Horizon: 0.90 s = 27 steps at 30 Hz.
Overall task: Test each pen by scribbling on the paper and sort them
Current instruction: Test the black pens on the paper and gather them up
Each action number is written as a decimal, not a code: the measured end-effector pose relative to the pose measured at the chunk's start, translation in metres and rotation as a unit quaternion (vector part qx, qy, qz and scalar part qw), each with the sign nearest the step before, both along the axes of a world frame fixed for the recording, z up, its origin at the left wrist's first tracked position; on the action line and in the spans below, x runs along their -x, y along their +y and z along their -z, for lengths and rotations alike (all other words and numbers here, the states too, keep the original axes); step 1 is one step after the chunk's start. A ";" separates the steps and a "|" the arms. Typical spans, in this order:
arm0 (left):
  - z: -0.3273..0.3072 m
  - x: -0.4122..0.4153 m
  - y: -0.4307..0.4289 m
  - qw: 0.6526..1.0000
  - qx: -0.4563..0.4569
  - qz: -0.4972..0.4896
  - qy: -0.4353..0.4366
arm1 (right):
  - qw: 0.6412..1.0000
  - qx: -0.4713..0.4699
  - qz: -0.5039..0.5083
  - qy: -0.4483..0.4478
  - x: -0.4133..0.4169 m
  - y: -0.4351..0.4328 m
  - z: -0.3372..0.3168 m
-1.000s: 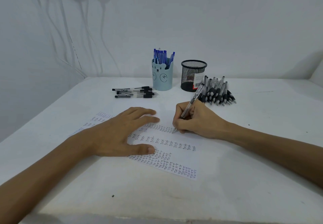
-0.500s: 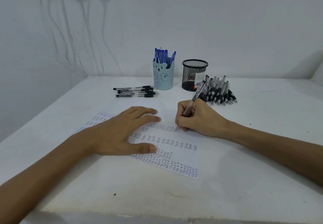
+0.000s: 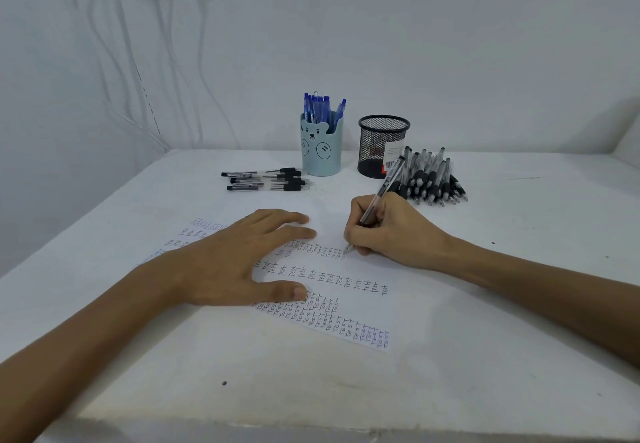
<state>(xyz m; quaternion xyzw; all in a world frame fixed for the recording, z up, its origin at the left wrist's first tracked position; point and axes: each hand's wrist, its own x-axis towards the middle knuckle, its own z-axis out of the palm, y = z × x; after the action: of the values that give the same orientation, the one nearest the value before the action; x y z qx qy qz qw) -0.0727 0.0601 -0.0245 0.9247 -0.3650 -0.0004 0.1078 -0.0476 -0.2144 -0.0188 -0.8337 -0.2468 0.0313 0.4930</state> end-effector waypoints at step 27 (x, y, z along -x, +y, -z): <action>-0.002 0.001 -0.001 1.000 0.006 0.000 0.003 | 1.000 -0.010 -0.006 0.009 -0.001 -0.001 0.002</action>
<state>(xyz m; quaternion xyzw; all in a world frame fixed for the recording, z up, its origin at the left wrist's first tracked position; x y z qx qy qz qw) -0.0742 0.0596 -0.0225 0.9241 -0.3647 -0.0014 0.1141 -0.0462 -0.2156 -0.0210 -0.8269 -0.2477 0.0394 0.5034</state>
